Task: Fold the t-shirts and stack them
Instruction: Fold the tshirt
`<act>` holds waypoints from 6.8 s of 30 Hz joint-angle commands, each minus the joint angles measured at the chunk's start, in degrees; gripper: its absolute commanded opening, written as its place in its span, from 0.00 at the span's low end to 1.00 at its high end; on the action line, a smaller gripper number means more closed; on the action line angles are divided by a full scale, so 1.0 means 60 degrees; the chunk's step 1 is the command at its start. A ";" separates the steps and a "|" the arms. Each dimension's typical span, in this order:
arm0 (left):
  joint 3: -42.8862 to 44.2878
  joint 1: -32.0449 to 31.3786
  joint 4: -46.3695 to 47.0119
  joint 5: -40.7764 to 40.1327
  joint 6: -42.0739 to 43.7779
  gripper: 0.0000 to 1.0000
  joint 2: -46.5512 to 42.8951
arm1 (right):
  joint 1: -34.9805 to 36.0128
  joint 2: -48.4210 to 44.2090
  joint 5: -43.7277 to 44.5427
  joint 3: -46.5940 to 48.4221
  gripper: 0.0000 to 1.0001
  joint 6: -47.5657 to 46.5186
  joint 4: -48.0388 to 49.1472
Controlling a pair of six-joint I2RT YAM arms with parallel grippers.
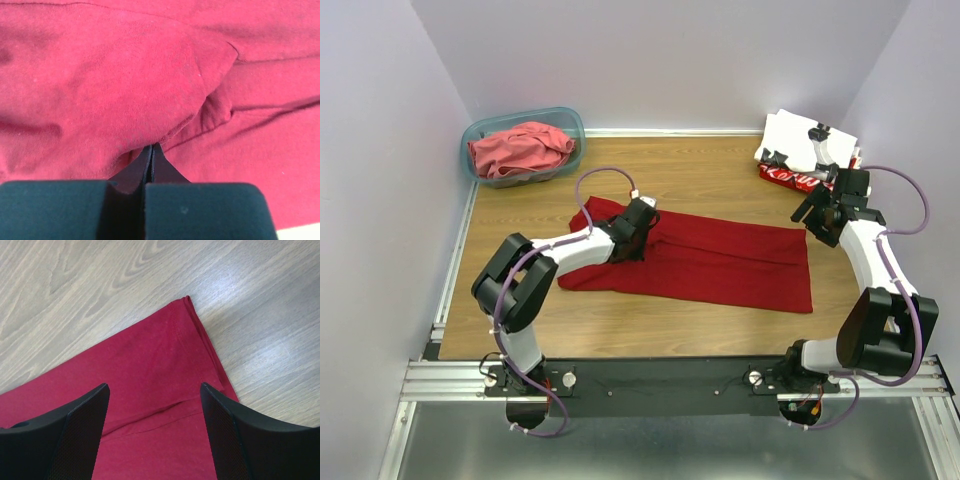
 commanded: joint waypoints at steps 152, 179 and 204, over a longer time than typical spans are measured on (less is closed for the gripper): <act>-0.3167 0.3270 0.0420 0.1087 -0.1373 0.27 -0.2806 | 0.9787 0.4923 -0.0179 0.2558 0.11 0.3979 0.0613; -0.2874 0.3167 -0.0605 0.0838 -0.1768 0.00 -0.4475 | 0.9787 0.4279 -0.0311 0.2514 0.00 0.4140 0.0129; -0.3140 0.3167 -0.1935 0.1103 -0.2120 0.47 -0.5778 | 0.9787 0.4192 -0.0532 0.2221 0.67 0.3965 -0.0383</act>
